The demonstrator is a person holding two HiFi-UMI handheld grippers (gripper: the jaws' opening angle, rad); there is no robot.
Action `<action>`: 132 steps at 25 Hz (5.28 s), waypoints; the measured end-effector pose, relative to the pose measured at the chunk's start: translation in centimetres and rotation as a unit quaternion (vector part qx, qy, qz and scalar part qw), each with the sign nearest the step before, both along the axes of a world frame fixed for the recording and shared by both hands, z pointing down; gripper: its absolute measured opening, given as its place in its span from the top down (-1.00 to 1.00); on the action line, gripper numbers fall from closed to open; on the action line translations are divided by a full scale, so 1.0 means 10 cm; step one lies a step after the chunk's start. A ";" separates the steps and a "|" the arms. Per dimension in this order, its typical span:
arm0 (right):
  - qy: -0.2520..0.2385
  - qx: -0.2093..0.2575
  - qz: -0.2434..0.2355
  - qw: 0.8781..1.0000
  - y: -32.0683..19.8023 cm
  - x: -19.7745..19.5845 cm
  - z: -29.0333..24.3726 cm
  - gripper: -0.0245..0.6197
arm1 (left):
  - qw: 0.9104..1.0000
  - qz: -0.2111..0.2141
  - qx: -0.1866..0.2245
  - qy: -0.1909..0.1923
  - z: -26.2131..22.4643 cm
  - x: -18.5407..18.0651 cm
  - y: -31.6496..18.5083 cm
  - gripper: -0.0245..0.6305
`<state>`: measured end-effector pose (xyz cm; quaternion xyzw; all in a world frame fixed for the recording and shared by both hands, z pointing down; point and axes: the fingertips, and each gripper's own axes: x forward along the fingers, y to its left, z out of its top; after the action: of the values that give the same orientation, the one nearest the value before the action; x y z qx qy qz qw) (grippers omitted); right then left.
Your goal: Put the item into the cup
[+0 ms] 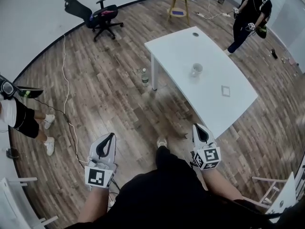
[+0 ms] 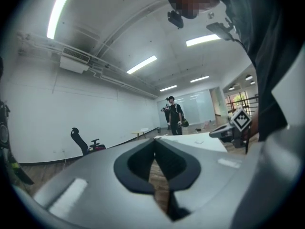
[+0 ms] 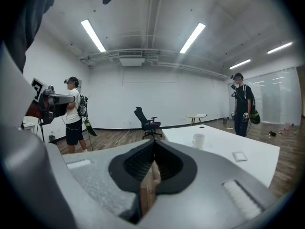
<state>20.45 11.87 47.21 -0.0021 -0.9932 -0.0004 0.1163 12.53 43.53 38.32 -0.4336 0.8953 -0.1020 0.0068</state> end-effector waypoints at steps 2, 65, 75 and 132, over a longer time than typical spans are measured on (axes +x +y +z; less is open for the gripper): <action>-0.001 -0.001 -0.011 1.000 -0.07 -0.23 -0.02 0.92 | 1.000 0.000 0.005 0.006 -0.08 -0.24 -0.12 0.93; 0.073 0.009 0.449 0.891 -1.64 -1.79 -0.19 0.92 | 0.802 0.589 0.039 0.096 -0.38 -3.18 -4.85 0.93; 0.038 -0.022 0.503 0.863 -1.98 -1.37 -0.08 0.92 | 0.805 0.586 0.042 0.083 -0.33 -3.06 -4.95 0.93; 0.218 -0.212 0.593 0.745 -2.85 -0.09 1.73 0.39 | 0.844 0.521 -0.094 0.087 -0.04 -2.80 -5.32 0.93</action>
<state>19.54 -16.66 64.50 0.5624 -0.7163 0.2801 0.3034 -15.47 -9.66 37.89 -0.8420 0.5203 -0.1292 -0.0603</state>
